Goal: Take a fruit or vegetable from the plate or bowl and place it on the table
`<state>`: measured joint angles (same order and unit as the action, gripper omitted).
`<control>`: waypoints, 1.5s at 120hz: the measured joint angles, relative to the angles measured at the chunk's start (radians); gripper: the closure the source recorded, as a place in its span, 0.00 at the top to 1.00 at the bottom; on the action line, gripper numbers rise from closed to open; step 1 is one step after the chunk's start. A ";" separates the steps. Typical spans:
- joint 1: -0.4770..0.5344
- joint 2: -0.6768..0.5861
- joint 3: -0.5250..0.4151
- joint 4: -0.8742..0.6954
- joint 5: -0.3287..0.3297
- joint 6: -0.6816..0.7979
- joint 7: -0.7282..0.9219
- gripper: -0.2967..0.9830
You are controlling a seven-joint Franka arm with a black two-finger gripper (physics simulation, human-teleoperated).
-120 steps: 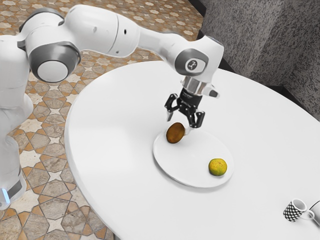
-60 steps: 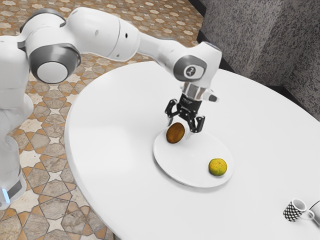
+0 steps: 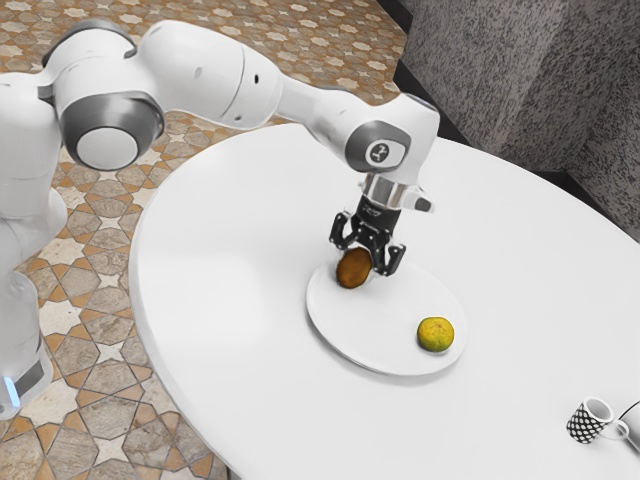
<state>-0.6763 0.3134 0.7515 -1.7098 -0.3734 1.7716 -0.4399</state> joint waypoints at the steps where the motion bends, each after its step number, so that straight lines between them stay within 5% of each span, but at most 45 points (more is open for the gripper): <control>1: 0.000 0.000 0.000 0.000 0.000 0.000 0.000 0.50; 26: -0.005 -0.032 0.000 0.059 0.013 -0.001 -0.004 0.43; 54: 0.013 0.011 -0.030 0.345 0.075 -0.073 0.017 0.44; 83: 0.418 0.302 -0.528 0.774 0.170 -0.182 0.102 0.44; 104: 0.503 0.446 -0.660 0.957 0.251 -0.245 0.147 0.43; 173: 0.758 0.481 -0.713 1.012 0.339 -0.280 0.265 0.43; 180: 0.763 0.481 -0.714 1.010 0.338 -0.280 0.273 0.52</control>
<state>0.0867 0.7949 0.0373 -0.6994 -0.0352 1.4917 -0.1671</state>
